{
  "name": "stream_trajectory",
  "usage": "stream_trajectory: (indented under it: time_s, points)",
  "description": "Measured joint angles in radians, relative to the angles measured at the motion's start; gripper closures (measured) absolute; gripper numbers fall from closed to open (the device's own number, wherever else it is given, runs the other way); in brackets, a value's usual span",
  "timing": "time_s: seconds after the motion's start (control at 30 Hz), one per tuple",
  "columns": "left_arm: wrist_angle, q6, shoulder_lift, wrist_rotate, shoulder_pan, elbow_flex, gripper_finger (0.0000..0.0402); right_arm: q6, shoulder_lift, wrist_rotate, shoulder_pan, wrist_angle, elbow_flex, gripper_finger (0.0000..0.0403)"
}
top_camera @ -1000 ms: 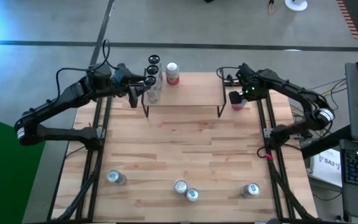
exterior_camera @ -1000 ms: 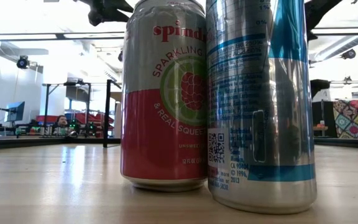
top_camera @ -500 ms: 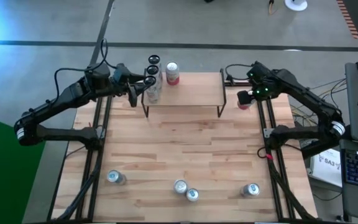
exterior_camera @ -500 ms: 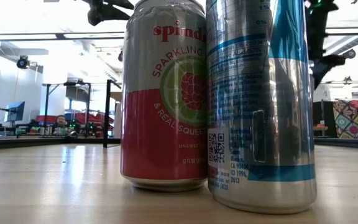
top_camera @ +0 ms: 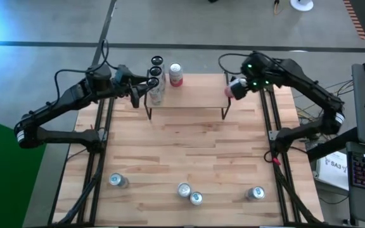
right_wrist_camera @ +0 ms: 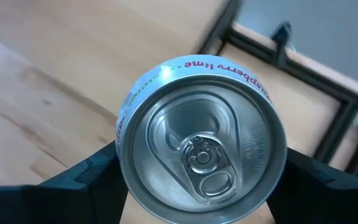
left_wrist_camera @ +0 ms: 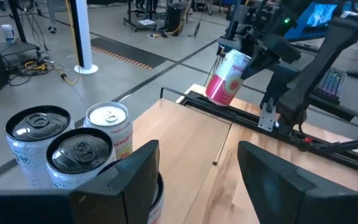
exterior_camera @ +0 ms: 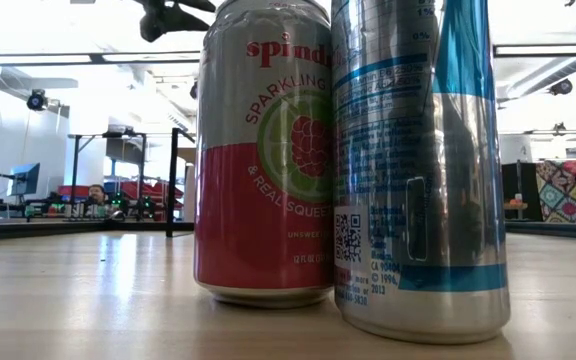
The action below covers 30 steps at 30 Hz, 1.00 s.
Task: Place canned beverage on shelf
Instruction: Put the top pink-white soda can on the shelf aligned with the other pink-white soda can
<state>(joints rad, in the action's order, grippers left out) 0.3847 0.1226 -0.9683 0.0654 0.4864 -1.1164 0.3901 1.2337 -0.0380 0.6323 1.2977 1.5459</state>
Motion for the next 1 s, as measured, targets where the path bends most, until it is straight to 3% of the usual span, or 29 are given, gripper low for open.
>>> stream_trajectory:
  time_s: [0.33, 0.77, 1.0]
  points:
    - [0.033, 0.010, 0.024, 0.000, -0.001, 0.000, 0.0196, -0.134, 0.307, -0.014, -0.130, 0.015, 0.304, 0.0115]
    - [0.116, 0.010, 0.041, -0.001, -0.001, 0.000, 0.0196, -0.314, 0.730, 0.019, -0.157, 0.182, 0.790, 0.0115]
    - [0.133, -0.012, 0.039, -0.004, -0.001, 0.000, 0.0196, -0.348, 0.763, 0.037, -0.179, 0.191, 0.801, 0.0115]
